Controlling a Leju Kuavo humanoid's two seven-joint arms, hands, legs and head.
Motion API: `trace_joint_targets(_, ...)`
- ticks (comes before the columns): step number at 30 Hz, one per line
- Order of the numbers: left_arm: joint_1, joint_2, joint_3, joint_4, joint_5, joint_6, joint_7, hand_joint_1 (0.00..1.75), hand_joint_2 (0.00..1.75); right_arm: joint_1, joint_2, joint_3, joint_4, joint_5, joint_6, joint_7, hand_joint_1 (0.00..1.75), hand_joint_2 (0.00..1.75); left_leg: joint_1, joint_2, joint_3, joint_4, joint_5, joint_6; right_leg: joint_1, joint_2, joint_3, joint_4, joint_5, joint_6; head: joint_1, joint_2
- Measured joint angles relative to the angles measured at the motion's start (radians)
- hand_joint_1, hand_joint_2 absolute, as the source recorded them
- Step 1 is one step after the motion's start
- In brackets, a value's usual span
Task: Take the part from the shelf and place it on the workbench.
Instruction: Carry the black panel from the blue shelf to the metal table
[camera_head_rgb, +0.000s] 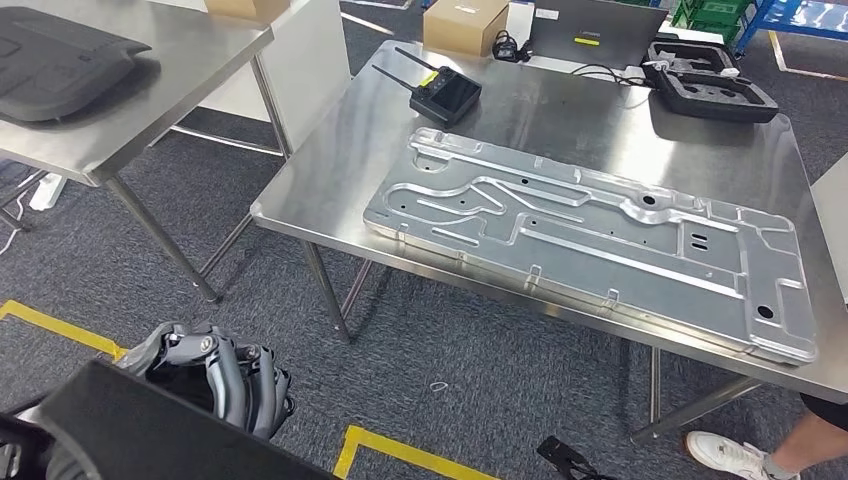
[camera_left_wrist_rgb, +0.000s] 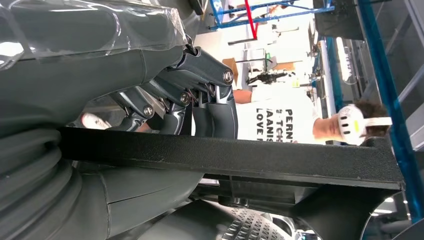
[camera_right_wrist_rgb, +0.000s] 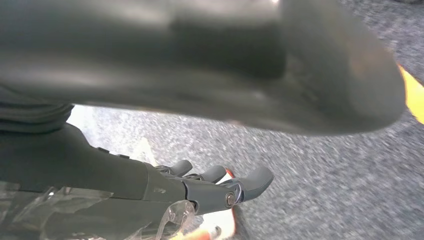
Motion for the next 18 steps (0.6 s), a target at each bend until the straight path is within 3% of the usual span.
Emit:
trace_joint_targets(2,-0.002,0.0,0.0,0.0,0.0,-0.002,0.001,1.75,1.75,-0.001,-0.001,0.0,0.0,0.0,0.0,-0.001,0.0,0.0,-0.003,-0.001,0.006,0.0,-0.011,-0.01,0.005,0.001,0.026,-0.058,0.009,-0.008,0.0,0.0)
trace_joint_targets(5,-0.004,0.0,0.001,-0.002,0.0,-0.003,0.002,1.75,1.75,-0.002,0.0,0.0,0.0,0.001,-0.001,-0.001,0.0,0.0,0.0,0.0,0.004,0.006,-0.025,-0.025,0.004,0.001,0.03,-0.063,0.0,-0.022,-0.001,0.0)
trace_joint_targets(6,-0.005,0.0,0.001,-0.003,0.0,-0.004,0.002,1.75,1.75,-0.002,0.0,0.0,0.0,0.0,-0.001,-0.001,0.0,0.0,0.002,0.001,-0.008,0.033,-0.039,-0.031,0.002,0.001,0.034,-0.065,-0.002,-0.028,-0.002,0.0)
trace_joint_targets(7,-0.005,0.0,0.001,-0.004,0.0,-0.004,0.003,1.75,1.75,-0.003,0.001,0.0,0.0,-0.001,-0.001,0.0,0.0,0.0,0.004,0.002,-0.032,0.081,-0.06,-0.038,-0.001,0.001,0.038,-0.066,-0.004,-0.033,-0.004,0.0)
trace_joint_targets(9,-0.003,0.0,0.001,-0.005,-0.001,-0.003,0.004,1.75,1.75,-0.003,0.0,0.0,0.0,-0.007,0.001,0.006,0.0,0.0,0.008,0.003,-0.116,0.231,-0.112,-0.048,-0.001,0.003,0.045,-0.066,-0.013,-0.04,-0.007,0.0)
trace_joint_targets(11,0.001,0.0,0.0,-0.005,-0.003,-0.003,0.007,1.75,1.75,-0.002,0.0,-0.001,0.0,-0.013,0.003,0.013,0.0,0.0,0.011,0.004,-0.183,0.321,-0.121,-0.053,-0.001,0.01,0.054,-0.066,-0.023,-0.039,-0.007,0.0)
trace_joint_targets(12,0.002,0.0,0.0,-0.005,-0.004,-0.003,0.007,1.75,1.75,-0.001,0.0,-0.001,0.0,-0.015,0.005,0.016,0.0,0.0,0.012,0.005,-0.187,0.305,-0.095,-0.052,-0.001,0.015,0.062,-0.066,-0.028,-0.038,-0.007,0.0)
trace_joint_targets(13,0.002,0.0,-0.001,-0.005,-0.006,-0.004,0.006,1.75,1.75,-0.001,0.001,-0.001,0.0,-0.016,0.006,0.018,0.0,0.0,0.012,0.004,-0.171,0.251,-0.053,-0.05,-0.001,0.021,0.071,-0.066,-0.034,-0.036,-0.007,0.0)
trace_joint_targets(15,0.002,0.0,-0.001,-0.005,-0.011,-0.007,0.0,1.75,1.75,-0.003,0.002,-0.001,0.0,-0.016,0.009,0.018,0.0,0.0,0.011,-0.01,-0.114,0.101,0.032,-0.04,0.0,0.033,0.085,-0.066,-0.044,-0.03,-0.007,0.0)
trace_joint_targets(16,0.002,0.0,-0.001,-0.005,-0.013,-0.009,-0.004,1.75,1.75,-0.004,0.003,-0.001,0.0,-0.016,0.01,0.018,0.0,0.0,0.009,-0.017,-0.092,0.047,0.054,-0.035,0.001,0.04,0.087,-0.066,-0.048,-0.026,-0.007,0.0)
trace_joint_targets(18,0.002,0.0,-0.001,-0.005,-0.016,-0.011,-0.006,1.75,1.75,-0.005,0.003,-0.001,0.0,-0.016,0.012,0.017,0.0,0.0,0.004,-0.024,-0.076,0.012,0.054,-0.026,0.001,0.051,0.085,-0.068,-0.052,-0.017,-0.007,0.0)
